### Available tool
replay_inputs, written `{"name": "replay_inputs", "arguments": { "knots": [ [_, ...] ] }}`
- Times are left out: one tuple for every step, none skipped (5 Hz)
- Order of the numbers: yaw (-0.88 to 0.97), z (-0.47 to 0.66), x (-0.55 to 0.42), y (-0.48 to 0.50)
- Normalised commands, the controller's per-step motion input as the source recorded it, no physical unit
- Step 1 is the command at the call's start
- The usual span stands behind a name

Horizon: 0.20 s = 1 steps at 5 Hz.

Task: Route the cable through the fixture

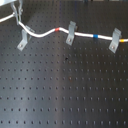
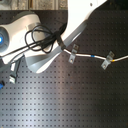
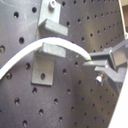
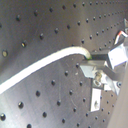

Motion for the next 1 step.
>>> {"name": "replay_inputs", "arguments": {
  "knots": [
    [0.05, 0.14, 0.065, 0.028]
  ]
}}
